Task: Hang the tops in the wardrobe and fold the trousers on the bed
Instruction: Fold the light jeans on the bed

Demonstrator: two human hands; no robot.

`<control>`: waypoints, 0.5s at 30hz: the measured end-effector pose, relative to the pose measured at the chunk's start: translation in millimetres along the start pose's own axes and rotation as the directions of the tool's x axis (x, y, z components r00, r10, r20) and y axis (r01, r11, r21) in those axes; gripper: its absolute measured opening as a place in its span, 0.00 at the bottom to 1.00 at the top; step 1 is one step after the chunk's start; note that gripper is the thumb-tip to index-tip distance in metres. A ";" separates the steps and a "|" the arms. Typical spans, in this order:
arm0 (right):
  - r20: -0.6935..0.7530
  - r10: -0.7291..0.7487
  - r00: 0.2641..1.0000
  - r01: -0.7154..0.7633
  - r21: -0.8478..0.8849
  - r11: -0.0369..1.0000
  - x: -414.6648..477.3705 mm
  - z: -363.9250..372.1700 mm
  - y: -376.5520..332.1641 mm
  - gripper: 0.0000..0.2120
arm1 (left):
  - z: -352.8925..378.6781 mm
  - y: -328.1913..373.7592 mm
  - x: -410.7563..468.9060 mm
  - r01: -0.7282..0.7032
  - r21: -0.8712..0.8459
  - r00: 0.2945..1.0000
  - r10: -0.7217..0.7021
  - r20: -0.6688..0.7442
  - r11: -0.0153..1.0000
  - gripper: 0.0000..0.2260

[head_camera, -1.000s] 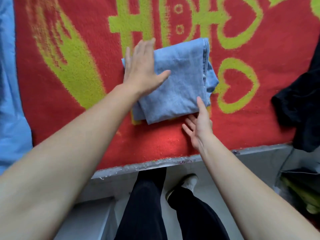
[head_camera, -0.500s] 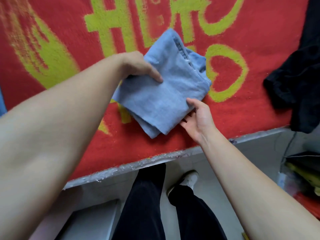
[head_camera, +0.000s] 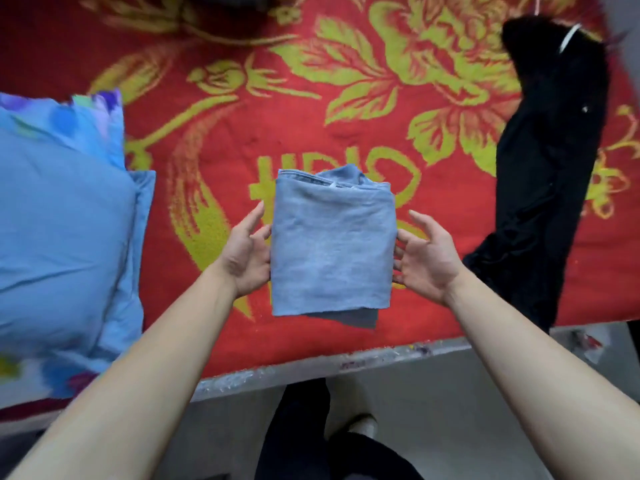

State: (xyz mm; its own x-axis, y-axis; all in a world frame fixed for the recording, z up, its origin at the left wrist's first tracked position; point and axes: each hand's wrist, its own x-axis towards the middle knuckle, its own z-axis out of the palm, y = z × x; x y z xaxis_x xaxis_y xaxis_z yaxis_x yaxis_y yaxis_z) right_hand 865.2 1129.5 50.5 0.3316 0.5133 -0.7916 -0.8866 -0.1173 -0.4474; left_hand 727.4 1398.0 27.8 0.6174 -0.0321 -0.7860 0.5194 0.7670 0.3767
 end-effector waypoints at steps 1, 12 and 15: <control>0.025 -0.006 1.000 0.007 -0.028 1.000 -12.5 8.7 -12.4 0.24 | 9.7 6.6 -17.0 -0.037 -0.013 0.999 0.037 -0.009 0.999 0.24; 0.416 -0.158 0.896 0.248 -0.173 0.953 -142.2 56.9 -137.2 0.28 | 145.8 32.3 -193.3 -0.517 -0.122 0.856 0.514 -0.052 0.847 0.19; 0.544 -0.105 0.832 0.249 -0.197 0.948 -163.6 47.7 -157.3 0.30 | 174.9 9.5 -232.0 -0.601 -0.068 0.799 0.597 -0.069 0.796 0.20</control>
State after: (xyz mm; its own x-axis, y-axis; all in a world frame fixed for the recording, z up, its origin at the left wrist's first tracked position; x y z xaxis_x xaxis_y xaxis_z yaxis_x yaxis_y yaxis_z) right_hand 935.0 1104.6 270.2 0.1940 0.9022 -0.3851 -0.6948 -0.1508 -0.7032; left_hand 692.4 1300.6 299.4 0.7631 0.4763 -0.4369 0.0024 0.6739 0.7388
